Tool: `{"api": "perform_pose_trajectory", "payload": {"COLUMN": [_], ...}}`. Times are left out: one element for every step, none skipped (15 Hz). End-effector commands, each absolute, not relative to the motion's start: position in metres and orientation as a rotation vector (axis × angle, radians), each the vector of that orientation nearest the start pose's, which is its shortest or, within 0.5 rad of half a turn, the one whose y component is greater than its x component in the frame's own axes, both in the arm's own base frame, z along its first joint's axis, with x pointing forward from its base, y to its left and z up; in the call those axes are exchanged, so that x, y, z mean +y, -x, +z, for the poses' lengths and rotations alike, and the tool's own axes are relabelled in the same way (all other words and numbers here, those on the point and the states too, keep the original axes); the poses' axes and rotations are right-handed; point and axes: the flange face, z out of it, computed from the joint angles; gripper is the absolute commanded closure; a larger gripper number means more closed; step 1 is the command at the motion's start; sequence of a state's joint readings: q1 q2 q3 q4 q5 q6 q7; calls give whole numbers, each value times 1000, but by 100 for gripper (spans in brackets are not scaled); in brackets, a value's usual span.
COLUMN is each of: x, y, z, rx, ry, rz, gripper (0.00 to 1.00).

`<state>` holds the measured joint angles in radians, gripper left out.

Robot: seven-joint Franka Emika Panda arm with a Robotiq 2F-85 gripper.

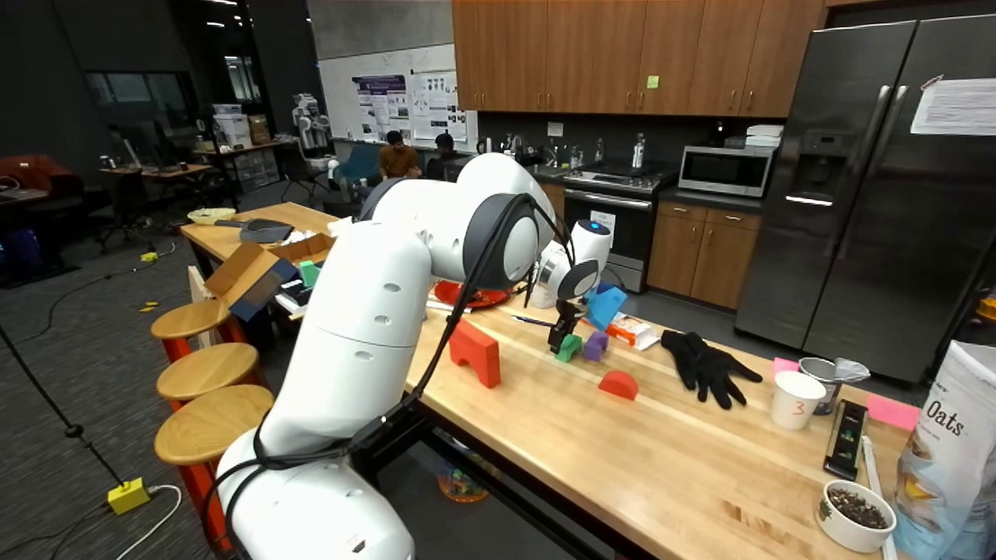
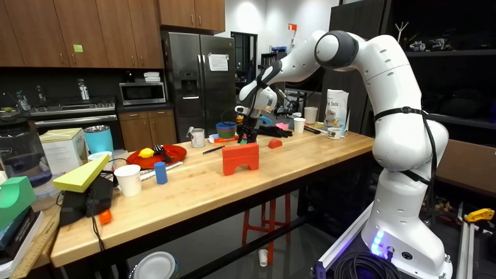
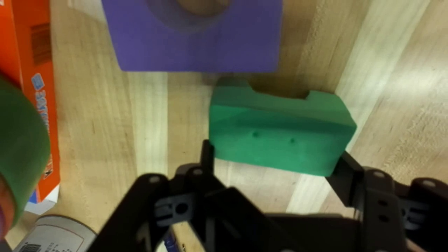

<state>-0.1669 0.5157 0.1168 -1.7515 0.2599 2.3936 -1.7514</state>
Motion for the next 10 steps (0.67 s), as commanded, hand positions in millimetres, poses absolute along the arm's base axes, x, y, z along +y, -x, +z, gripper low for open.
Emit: {"api": "perform_pose_trajectory", "payload": {"x": [-57,-61,-68,-75,-80,-86,-92,-95,-97,-99], "y": [-670,-668,-666,-664,-663,-661,-661,-662,-662,-662], "z": [299,302,304,306,310,312,315,318,319,321], "rx": [-2072,-2068,-2066,-2064,-2062,-2063,-2068,-2075,-2080,-2091], "ry": [2271,2288,2306,2323,2344,2360,2373,2379,2385,2388], "rz": [-392,-387,-380,-372,-366,-358,-350,-343,-337,-324], "gripper": [50,50,50,50,50,50,50,50,50,50]}}
